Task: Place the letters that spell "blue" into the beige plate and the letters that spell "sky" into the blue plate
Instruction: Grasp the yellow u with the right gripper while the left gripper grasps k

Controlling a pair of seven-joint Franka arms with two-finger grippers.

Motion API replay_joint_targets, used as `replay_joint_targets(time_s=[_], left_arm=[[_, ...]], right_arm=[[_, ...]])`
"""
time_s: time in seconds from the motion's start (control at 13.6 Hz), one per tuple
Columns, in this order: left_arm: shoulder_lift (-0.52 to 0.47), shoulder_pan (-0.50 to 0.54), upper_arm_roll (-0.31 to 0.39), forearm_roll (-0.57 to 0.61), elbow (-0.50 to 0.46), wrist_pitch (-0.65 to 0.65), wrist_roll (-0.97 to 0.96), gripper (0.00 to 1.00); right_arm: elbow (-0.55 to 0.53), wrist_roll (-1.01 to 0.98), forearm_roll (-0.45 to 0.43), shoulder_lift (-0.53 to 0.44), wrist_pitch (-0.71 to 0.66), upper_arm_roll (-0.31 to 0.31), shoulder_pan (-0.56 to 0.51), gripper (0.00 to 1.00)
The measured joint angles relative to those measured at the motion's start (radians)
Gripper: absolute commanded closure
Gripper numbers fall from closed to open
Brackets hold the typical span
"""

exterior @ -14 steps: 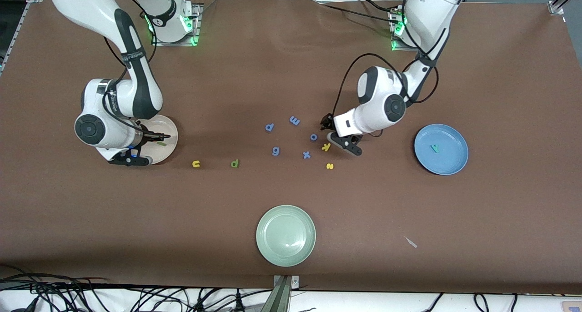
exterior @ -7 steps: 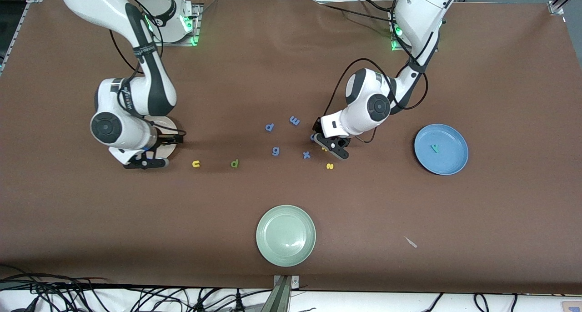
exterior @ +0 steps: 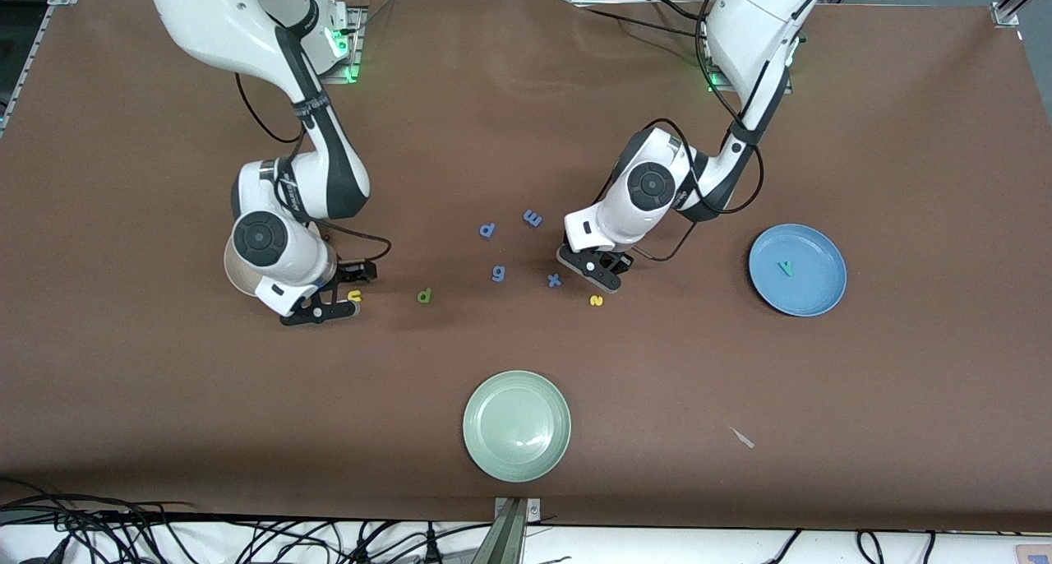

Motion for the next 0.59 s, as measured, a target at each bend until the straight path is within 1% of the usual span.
replay_joint_targets(time_s=[0.07, 0.15, 0.22, 0.37, 0.44, 0.51, 0.59], left_arm=[[0.010, -0.001, 0.000, 0.000, 0.000, 0.003, 0.000, 0.35], [0.015, -0.001, 0.001, 0.000, 0.002, 0.009, 0.000, 0.41], [0.018, -0.001, 0.003, 0.000, 0.004, 0.009, 0.000, 0.51], [0.019, -0.001, 0.005, 0.000, 0.005, 0.009, 0.000, 0.75], [0.020, -0.001, 0.005, 0.000, 0.005, 0.009, 0.000, 0.89], [0.020, -0.001, 0.005, 0.000, 0.005, 0.010, 0.000, 0.99], [0.019, -0.001, 0.003, 0.000, 0.007, 0.009, 0.000, 1.00]], right_arm=[[0.010, 0.000, 0.000, 0.019, 0.009, 0.000, -0.001, 0.00], [0.015, 0.000, 0.000, 0.033, 0.020, 0.000, -0.001, 0.00], [0.015, 0.000, 0.000, 0.044, 0.038, 0.000, -0.001, 0.00], [0.016, 0.000, 0.000, 0.056, 0.056, 0.001, -0.001, 0.00], [0.016, 0.000, 0.000, 0.057, 0.060, 0.001, -0.001, 0.01], [0.016, 0.000, 0.000, 0.058, 0.061, 0.001, -0.001, 0.01], [0.016, 0.000, 0.000, 0.060, 0.063, 0.004, -0.001, 0.05]])
